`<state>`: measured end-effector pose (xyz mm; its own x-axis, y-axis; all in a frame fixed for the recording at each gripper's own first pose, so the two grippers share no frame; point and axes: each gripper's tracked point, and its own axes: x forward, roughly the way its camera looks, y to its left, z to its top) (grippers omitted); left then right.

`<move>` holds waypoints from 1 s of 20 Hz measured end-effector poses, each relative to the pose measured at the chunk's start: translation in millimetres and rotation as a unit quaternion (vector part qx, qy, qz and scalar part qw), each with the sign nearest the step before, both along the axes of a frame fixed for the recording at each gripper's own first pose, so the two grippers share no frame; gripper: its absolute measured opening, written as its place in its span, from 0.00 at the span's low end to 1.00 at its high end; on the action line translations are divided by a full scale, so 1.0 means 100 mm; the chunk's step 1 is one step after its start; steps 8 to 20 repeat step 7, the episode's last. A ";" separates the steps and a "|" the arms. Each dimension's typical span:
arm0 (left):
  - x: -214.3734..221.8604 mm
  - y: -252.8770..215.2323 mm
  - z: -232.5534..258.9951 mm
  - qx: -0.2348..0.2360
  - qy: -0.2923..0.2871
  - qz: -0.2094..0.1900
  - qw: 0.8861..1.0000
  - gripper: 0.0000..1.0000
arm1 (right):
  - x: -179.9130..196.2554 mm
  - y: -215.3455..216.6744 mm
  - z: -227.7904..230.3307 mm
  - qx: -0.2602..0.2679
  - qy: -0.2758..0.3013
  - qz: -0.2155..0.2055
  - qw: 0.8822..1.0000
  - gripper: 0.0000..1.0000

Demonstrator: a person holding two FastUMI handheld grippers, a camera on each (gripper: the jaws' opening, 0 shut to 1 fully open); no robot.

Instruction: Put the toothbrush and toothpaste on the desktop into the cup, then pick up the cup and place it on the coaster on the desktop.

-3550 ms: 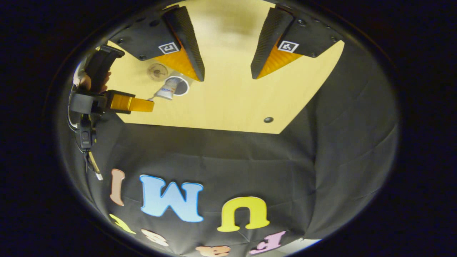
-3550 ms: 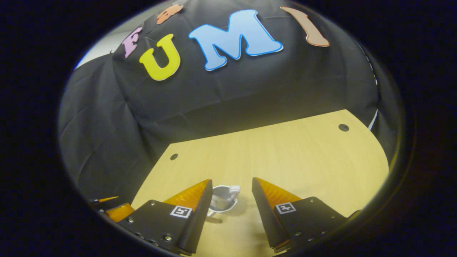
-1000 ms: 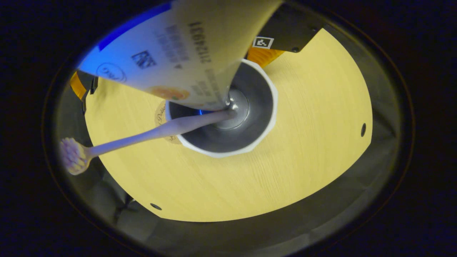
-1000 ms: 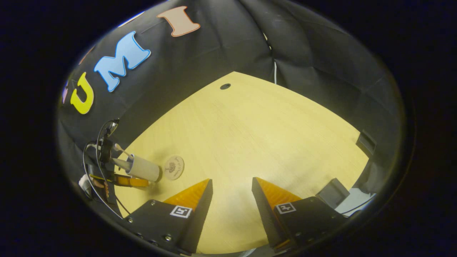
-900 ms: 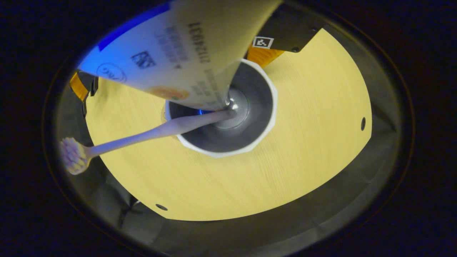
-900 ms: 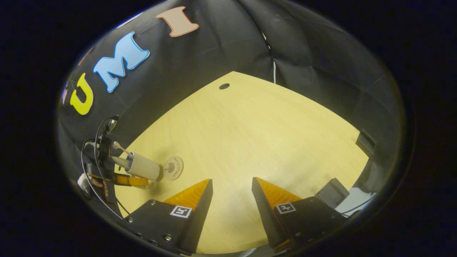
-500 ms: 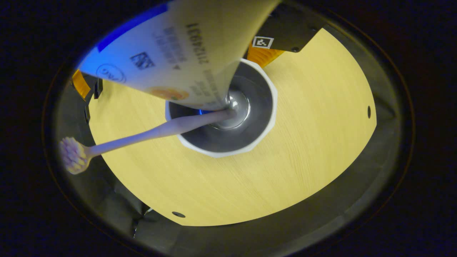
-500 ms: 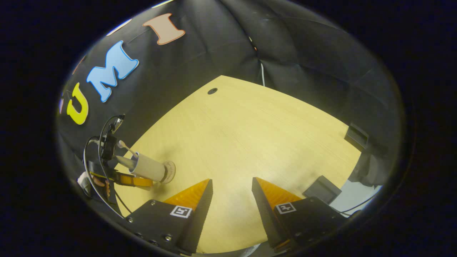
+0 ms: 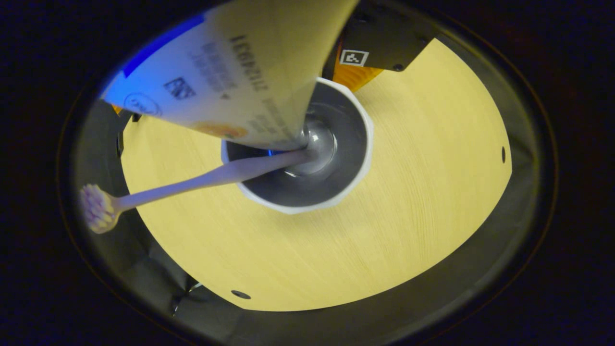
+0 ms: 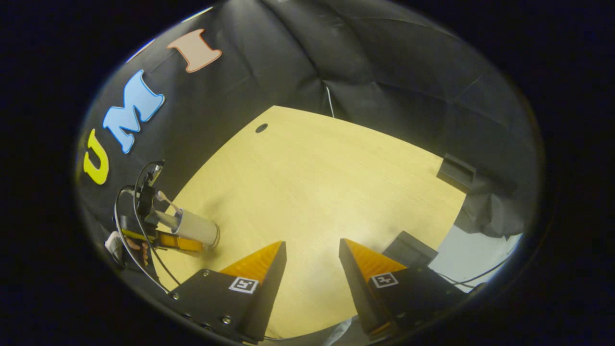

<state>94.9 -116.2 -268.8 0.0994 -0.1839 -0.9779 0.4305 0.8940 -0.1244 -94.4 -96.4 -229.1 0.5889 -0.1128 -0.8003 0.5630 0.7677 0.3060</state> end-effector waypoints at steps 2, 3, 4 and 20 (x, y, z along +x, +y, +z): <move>0.01 0.10 0.19 0.004 0.003 0.005 1.000 0.36 | 0.01 0.00 -0.02 0.004 0.002 0.002 1.000 0.70; 0.01 0.15 0.30 0.003 0.002 0.007 1.000 0.36 | 0.03 0.01 -0.02 0.006 0.003 0.004 1.000 0.70; 0.02 0.20 0.42 0.003 0.001 0.009 1.000 0.36 | 0.03 0.01 -0.02 0.008 0.004 0.007 1.000 0.70; 0.08 0.37 0.84 -0.007 -0.016 0.009 1.000 0.39 | 0.08 0.03 -0.07 0.010 0.006 0.025 1.000 0.70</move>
